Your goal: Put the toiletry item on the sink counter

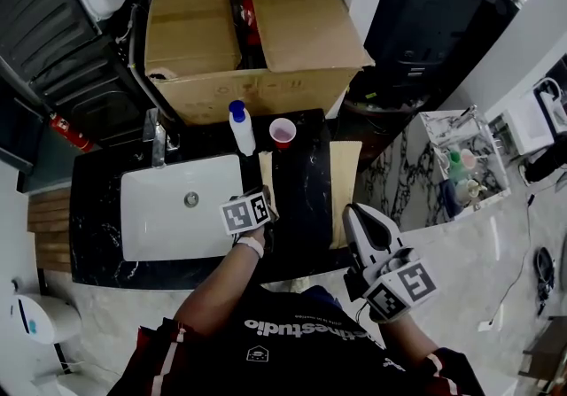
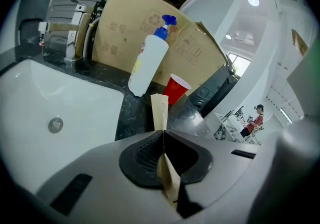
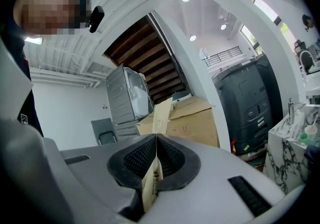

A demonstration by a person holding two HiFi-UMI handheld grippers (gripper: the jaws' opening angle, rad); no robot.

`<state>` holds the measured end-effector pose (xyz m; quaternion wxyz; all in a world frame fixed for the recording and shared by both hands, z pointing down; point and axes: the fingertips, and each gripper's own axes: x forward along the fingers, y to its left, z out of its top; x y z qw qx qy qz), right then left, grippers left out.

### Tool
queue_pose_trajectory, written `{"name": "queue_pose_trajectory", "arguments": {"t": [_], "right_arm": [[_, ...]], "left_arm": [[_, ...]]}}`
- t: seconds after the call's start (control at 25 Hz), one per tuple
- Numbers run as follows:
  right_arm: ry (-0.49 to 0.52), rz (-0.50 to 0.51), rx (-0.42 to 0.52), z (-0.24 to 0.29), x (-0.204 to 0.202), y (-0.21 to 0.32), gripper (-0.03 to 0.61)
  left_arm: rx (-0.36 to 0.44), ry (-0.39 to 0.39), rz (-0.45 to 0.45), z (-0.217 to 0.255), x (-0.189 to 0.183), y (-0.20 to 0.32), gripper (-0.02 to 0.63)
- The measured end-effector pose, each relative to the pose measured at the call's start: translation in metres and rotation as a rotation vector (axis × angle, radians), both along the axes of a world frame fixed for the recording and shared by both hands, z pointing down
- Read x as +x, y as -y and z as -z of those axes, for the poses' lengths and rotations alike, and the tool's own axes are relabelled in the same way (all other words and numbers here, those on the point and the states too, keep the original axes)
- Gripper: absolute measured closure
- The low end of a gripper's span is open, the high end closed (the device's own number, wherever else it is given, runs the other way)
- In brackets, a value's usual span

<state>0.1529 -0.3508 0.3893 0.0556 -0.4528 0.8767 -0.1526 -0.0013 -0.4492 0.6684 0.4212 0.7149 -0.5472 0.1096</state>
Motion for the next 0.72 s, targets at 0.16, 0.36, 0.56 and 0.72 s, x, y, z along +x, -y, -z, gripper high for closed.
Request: {"name": "queue_pose_trajectory", "arguments": {"t": [0.16, 0.36, 0.56, 0.72], "right_arm": [[0.001, -0.004, 0.0, 0.001, 0.003, -0.001, 0.537], [0.003, -0.005, -0.004, -0.001, 0.001, -0.002, 0.538], [0.004, -0.003, 0.003, 0.0, -0.003, -0.005, 0.538], [0.008, 0.003, 0.018, 0.006, -0.008, -0.008, 0.538]], "left_arm": [[-0.009, -0.014, 0.01, -0.003, 0.0, -0.001, 0.591], [0.01, -0.071, 0.019, 0.002, -0.001, 0.003, 0.58], [0.043, -0.079, 0.029, 0.011, -0.01, 0.003, 0.53], [0.084, -0.121, 0.043, 0.027, -0.017, -0.002, 0.514]]}}
